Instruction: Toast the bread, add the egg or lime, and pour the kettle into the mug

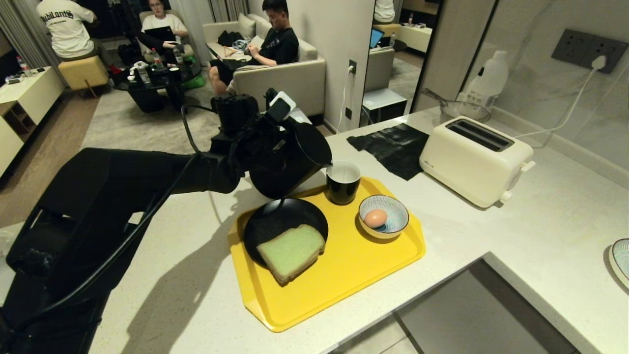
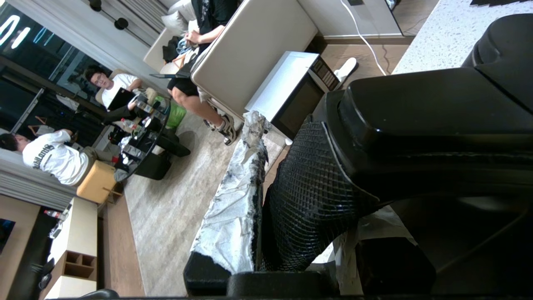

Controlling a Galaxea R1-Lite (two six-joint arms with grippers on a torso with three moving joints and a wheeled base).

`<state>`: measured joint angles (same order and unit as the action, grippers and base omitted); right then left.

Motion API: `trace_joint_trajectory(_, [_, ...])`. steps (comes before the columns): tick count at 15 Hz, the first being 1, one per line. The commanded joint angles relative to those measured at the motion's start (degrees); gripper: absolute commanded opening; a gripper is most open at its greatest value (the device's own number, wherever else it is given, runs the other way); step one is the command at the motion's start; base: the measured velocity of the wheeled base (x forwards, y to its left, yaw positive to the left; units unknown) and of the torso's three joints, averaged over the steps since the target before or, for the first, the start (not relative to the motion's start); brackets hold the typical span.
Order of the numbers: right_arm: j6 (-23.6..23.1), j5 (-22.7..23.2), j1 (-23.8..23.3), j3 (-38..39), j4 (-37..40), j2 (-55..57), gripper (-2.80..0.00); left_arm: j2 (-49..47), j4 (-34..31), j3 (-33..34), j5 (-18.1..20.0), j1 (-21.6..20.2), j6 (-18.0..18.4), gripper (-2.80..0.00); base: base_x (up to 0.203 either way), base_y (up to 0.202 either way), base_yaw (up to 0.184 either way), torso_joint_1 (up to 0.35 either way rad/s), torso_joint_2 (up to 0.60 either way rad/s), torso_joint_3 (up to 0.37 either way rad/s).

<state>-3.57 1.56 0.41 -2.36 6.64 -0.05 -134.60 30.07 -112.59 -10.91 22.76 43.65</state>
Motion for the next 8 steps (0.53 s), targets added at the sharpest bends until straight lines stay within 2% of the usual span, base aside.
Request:
trace_joint_trajectory(1, [-0.03, 0.02, 0.02, -0.01, 0.04, 0.05, -2.80, -0.23, 0.07, 0.00, -0.08, 0.00, 0.54, -2.80, 0.000, 0.000, 0.000, 0.000, 0.00, 0.000])
trace_joint_trajectory(8, [-0.03, 0.02, 0.02, -0.01, 0.04, 0.05, -2.80, -0.32, 0.07, 0.00, -0.16, 0.00, 2.49, -2.80, 0.000, 0.000, 0.000, 0.000, 0.00, 0.000])
